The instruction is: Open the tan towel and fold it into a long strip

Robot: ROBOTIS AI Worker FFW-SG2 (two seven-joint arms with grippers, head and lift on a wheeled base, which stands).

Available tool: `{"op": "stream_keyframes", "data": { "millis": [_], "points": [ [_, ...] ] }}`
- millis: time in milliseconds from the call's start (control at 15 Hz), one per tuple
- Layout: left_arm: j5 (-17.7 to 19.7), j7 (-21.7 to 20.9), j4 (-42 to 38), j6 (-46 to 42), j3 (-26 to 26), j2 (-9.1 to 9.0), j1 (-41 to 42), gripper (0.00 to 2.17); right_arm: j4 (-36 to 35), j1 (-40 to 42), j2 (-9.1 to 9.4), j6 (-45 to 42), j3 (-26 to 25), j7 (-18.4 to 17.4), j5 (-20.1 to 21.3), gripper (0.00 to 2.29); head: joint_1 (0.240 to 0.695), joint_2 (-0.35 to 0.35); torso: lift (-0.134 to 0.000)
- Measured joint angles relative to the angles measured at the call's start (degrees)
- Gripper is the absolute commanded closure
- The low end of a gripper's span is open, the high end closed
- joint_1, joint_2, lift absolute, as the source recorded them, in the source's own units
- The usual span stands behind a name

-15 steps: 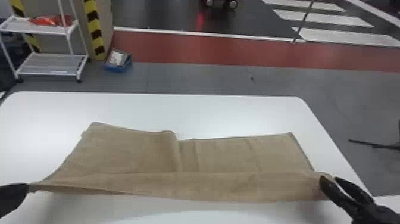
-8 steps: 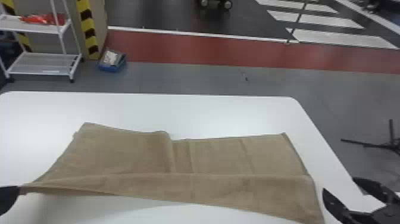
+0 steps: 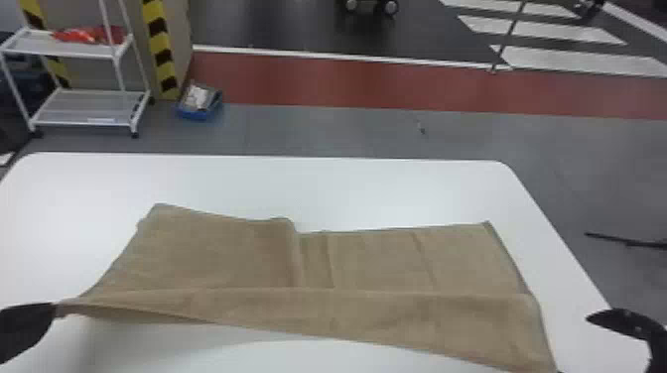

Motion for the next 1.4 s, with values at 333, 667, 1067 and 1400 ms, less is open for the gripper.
{"op": "stream_keyframes", "data": {
  "millis": [333, 667, 1067, 1400],
  "points": [
    [-0.2, 0.0, 0.3, 0.0, 0.0, 0.00, -0.2, 1.73, 3.6, -3.3, -3.78, 7.5, 6.6, 3.2, 9.1, 0.27, 0.695, -0.187, -0.121],
    [-0.2, 0.0, 0.3, 0.0, 0.0, 0.00, -0.2, 1.73, 6.5, -8.3, -6.13, 14.2, 12.8, 8.5, 12.1, 1.14, 0.695, -0.142, -0.121],
    [0.0, -0.2, 0.4, 0.0, 0.3, 0.00, -0.2, 1.73, 6.1, -8.3, -6.66, 11.7, 9.1, 16.4, 7.2, 2.01, 0.695, -0.128, -0.121],
    [0.2, -1.3, -2.2, 0.6, 1.0, 0.00, -0.2, 1.73, 5.0, -9.2, -6.26, 8.8, -3.8, 19.0, -9.9, 2.02, 0.695, -0.183, -0.121]
  ]
}}
